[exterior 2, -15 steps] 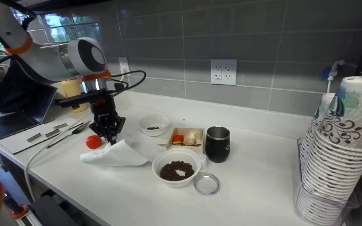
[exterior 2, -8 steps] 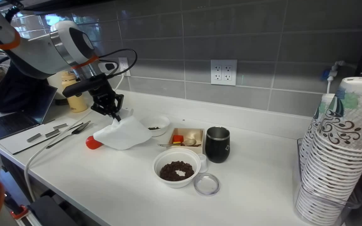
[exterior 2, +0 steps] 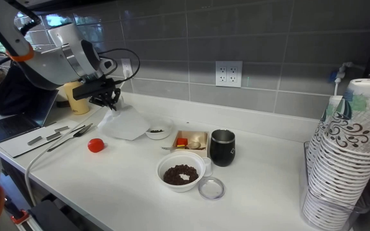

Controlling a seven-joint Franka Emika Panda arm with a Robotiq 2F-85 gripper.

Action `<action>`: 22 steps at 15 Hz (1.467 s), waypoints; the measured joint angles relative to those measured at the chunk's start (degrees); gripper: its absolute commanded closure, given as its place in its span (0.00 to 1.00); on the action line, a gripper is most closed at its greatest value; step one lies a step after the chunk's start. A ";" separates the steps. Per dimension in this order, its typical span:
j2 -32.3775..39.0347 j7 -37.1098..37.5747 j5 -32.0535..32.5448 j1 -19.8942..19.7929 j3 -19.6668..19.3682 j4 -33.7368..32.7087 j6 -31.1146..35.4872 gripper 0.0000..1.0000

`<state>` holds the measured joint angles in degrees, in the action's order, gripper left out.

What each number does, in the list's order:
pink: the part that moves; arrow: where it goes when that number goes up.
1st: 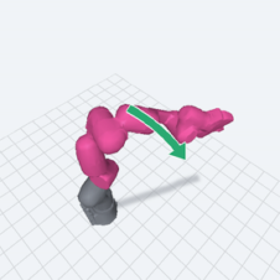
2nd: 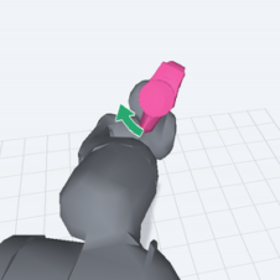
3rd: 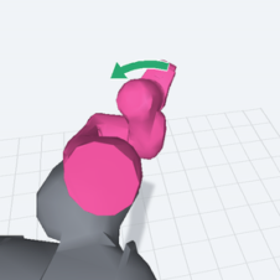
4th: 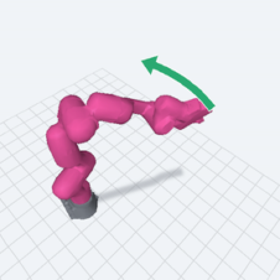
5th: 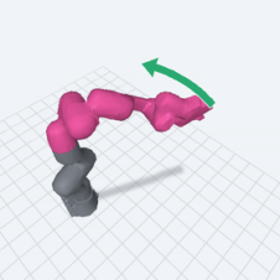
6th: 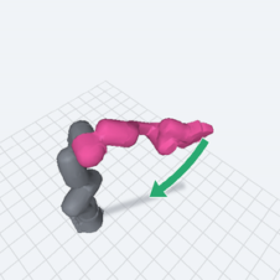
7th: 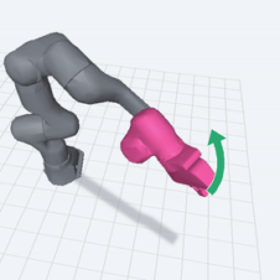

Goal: Use the napkin to wipe the surface

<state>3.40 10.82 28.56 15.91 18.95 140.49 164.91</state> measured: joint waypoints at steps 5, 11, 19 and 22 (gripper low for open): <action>6.89 -2.79 3.73 -0.36 -2.35 -3.20 10.46 0.98; 13.28 -7.01 4.64 -0.37 -3.45 -7.60 14.94 0.99; 19.24 -18.05 -0.93 -1.14 0.69 -12.38 16.21 0.99; 20.94 -18.97 -0.93 -4.17 3.64 -13.72 16.14 0.67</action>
<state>24.34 -8.15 27.63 11.74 22.59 126.78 181.06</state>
